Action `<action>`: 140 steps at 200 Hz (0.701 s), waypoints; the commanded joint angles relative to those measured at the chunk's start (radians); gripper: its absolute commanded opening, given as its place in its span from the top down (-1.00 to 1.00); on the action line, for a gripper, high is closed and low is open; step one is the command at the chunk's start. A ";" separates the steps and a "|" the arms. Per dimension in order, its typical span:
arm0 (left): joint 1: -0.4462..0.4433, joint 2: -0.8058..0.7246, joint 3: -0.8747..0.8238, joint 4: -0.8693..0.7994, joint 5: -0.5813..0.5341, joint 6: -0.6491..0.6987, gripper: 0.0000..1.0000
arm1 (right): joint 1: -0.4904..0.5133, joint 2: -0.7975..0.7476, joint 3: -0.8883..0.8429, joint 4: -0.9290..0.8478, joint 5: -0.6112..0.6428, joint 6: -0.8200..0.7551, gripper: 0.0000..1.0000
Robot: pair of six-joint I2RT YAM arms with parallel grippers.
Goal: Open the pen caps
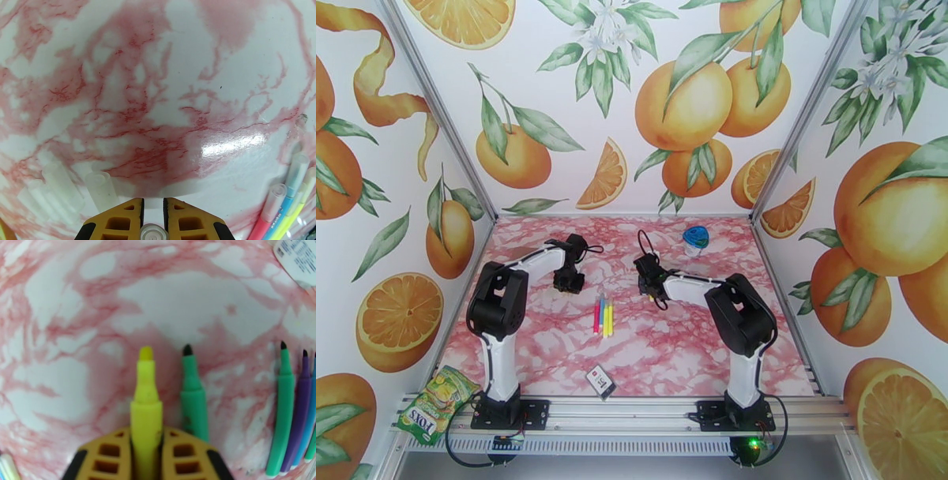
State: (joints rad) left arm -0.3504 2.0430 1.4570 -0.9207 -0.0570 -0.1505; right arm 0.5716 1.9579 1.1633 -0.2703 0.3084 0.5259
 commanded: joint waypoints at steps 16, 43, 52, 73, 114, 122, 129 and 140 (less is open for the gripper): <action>-0.005 0.015 0.031 -0.009 -0.015 0.001 0.64 | -0.016 -0.019 -0.005 -0.068 0.069 -0.019 1.00; -0.005 0.015 0.028 -0.008 -0.018 0.000 0.63 | -0.033 -0.027 -0.016 -0.071 0.068 -0.020 1.00; -0.005 0.014 0.028 -0.009 -0.019 -0.001 0.62 | -0.039 -0.028 -0.019 -0.072 0.067 -0.021 1.00; -0.005 0.011 0.025 -0.009 -0.020 -0.003 0.61 | -0.049 -0.034 -0.020 -0.079 0.066 -0.024 1.00; -0.006 0.010 0.025 -0.006 -0.020 -0.005 0.59 | -0.059 -0.049 -0.027 -0.102 0.101 -0.033 1.00; -0.005 0.009 0.025 -0.006 -0.020 -0.005 0.58 | -0.060 -0.050 -0.028 -0.106 0.112 -0.037 1.00; -0.005 0.011 0.025 -0.006 -0.020 -0.006 0.56 | -0.061 -0.052 -0.028 -0.110 0.119 -0.041 1.00; -0.005 0.010 0.025 -0.006 -0.020 -0.007 0.55 | -0.062 -0.053 -0.028 -0.115 0.127 -0.045 1.00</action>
State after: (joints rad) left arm -0.3500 2.0487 1.4570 -0.9211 -0.0673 -0.1509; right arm 0.5171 1.9373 1.1492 -0.3328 0.3763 0.5003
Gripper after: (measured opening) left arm 0.219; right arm 0.174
